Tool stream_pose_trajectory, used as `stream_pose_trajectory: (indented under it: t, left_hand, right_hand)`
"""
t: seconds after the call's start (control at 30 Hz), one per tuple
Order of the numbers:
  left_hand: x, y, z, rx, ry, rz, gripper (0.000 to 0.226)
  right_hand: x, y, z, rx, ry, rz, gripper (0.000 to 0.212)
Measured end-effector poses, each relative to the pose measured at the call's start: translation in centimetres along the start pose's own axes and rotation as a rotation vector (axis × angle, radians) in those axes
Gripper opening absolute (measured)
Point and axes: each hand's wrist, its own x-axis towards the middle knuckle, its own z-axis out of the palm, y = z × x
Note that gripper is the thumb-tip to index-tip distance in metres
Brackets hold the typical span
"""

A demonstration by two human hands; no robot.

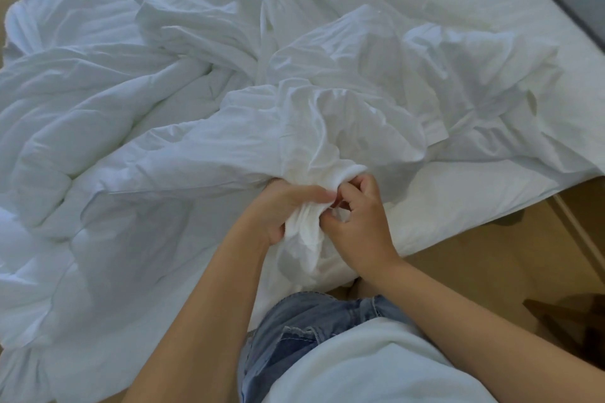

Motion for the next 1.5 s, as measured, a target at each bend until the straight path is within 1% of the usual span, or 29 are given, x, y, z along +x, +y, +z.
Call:
stream_pose_trajectory:
  t: [0.07,0.1,0.17,0.2,0.23,0.3,0.37,0.4,0.53,0.6,0.7,0.8,0.93,1.03,1.07,1.13,1.2,1.27,1.33,1.43,1.5]
  left_hand:
    - [0.6,-0.2,0.1,0.015,0.198,0.069,0.022]
    - [0.9,-0.4,0.2,0.000,0.273,0.122,0.024]
    - [1.3,-0.8,0.3,-0.006,0.330,0.167,0.030]
    - [1.3,-1.0,0.3,0.002,0.338,0.161,0.032]
    - [1.3,-1.2,0.2,0.009,0.334,0.153,0.032]
    - [1.4,-1.4,-0.1,0.011,0.306,0.160,0.021]
    - [1.3,-1.3,-0.3,0.035,0.280,0.170,0.011]
    - [1.2,-1.1,-0.4,0.049,0.269,0.170,0.011]
    - [1.0,-0.7,-0.7,0.074,0.198,0.155,0.020]
    - [0.8,-0.7,-1.0,0.096,0.194,0.129,0.022]
    - [0.6,-0.9,-1.2,0.130,0.208,0.117,0.034]
    - [0.4,-1.2,-1.4,0.074,0.207,0.106,0.039]
    - [0.3,-1.9,-1.9,-0.102,0.139,0.044,0.041]
    - [0.3,-1.6,-2.1,-0.198,0.057,-0.004,0.029]
    - [0.5,-1.4,-2.1,-0.209,0.029,0.001,0.025]
    - [0.6,-1.3,-2.0,-0.216,0.003,0.019,0.023]
    - [0.6,-1.4,-2.0,-0.150,0.023,0.002,0.031]
    - [0.4,-1.6,-2.1,-0.027,0.039,-0.047,0.040]
    - [0.2,-1.5,-2.4,0.053,0.017,-0.090,0.047]
    - [0.1,-0.9,-2.0,0.115,0.044,-0.053,0.065]
    - [0.3,-0.9,-1.6,0.110,0.126,0.008,0.063]
  right_hand:
    - [0.0,0.3,-0.1,0.084,-0.027,0.106,0.021]
    - [0.2,0.4,-0.4,0.207,-0.040,0.211,0.016]
    - [0.8,0.5,-1.0,0.554,-0.054,0.494,0.016]
    - [1.2,0.5,-1.4,0.649,-0.049,0.596,0.017]
    - [1.5,0.6,-1.6,0.637,-0.052,0.645,0.018]
    - [2.1,0.7,-1.7,0.533,-0.074,0.646,0.015]
    - [2.6,0.7,-1.5,0.503,-0.070,0.644,0.013]
    - [2.8,0.6,-1.4,0.508,-0.068,0.651,0.014]
    - [3.2,0.3,-1.0,0.521,-0.083,0.611,0.015]
    - [3.3,0.1,-0.9,0.488,-0.090,0.578,0.019]
    - [3.8,-0.2,-1.1,0.474,-0.079,0.590,0.022]
    - [4.5,-0.2,-1.3,0.401,-0.017,0.592,0.015]
    - [5.0,-0.6,-1.1,0.370,-0.031,0.541,0.012]
    - [5.8,-1.3,-0.7,0.460,0.091,0.502,0.013]
    - [5.9,-1.4,-0.5,0.512,0.123,0.500,0.014]
    - [5.5,-1.4,0.3,0.589,0.159,0.511,0.012]
    - [4.6,-1.1,0.9,0.605,0.189,0.525,0.010]
    - [4.5,-1.0,0.7,0.619,0.234,0.538,0.012]
    - [5.3,-1.1,0.4,0.627,0.260,0.515,0.015]
    - [5.7,-1.5,0.8,0.607,0.209,0.461,0.016]
    - [4.8,-1.2,1.2,0.541,0.146,0.427,0.019]
